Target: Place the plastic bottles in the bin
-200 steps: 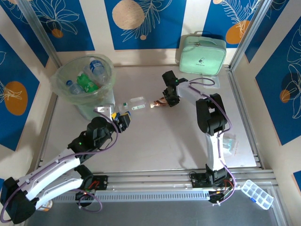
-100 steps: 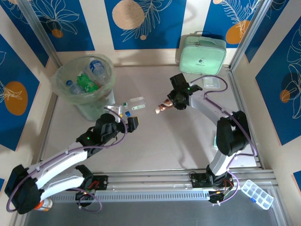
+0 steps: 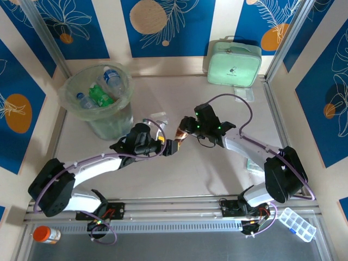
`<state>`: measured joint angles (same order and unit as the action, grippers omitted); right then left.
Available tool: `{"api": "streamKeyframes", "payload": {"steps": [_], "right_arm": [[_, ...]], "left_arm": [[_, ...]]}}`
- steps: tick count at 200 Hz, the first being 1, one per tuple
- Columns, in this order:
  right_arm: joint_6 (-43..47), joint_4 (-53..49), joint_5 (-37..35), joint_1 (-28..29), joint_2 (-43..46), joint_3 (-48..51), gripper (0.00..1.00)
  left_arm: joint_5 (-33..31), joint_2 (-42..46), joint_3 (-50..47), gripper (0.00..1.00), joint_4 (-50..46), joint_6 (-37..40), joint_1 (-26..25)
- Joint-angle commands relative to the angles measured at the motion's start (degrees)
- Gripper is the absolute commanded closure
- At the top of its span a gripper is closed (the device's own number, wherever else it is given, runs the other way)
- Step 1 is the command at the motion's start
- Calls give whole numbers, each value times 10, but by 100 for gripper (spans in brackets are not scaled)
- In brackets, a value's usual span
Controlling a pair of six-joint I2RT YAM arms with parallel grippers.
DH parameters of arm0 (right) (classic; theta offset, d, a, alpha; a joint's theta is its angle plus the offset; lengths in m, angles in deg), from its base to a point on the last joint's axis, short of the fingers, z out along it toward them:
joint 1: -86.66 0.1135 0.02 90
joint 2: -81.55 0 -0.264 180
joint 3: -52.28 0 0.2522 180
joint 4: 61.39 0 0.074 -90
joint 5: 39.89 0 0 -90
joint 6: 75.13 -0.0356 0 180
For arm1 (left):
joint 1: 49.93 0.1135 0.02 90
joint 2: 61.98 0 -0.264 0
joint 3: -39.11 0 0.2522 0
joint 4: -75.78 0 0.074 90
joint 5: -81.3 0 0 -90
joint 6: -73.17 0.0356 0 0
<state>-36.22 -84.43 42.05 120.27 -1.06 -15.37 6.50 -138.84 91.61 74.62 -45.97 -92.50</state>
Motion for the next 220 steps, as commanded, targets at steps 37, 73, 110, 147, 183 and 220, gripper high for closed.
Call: {"api": "streamKeyframes", "payload": {"steps": [37, 73, 110, 147, 183, 220], "right_arm": [[50, 139, 131, 19, 8, 27, 54], [56, 163, 139, 43, 4, 31, 54], [56, 187, 143, 45, 3, 44, 54], [63, 184, 139, 50, -26, 31, 54], [68, 185, 134, 56, -31, 30, 55], [68, 184, 124, 56, -22, 36, 55]], "left_arm": [[8, -45, 44, 10, -8, 27, -2], [-6, -25, 33, 12, -1, 24, 0], [-27, 10, 13, 22, 8, 26, 7], [-46, 26, 5, 36, 6, 30, 13], [-47, 19, 7, 48, 1, 27, 20], [-45, 24, 1, 49, 8, 23, 24]]}}
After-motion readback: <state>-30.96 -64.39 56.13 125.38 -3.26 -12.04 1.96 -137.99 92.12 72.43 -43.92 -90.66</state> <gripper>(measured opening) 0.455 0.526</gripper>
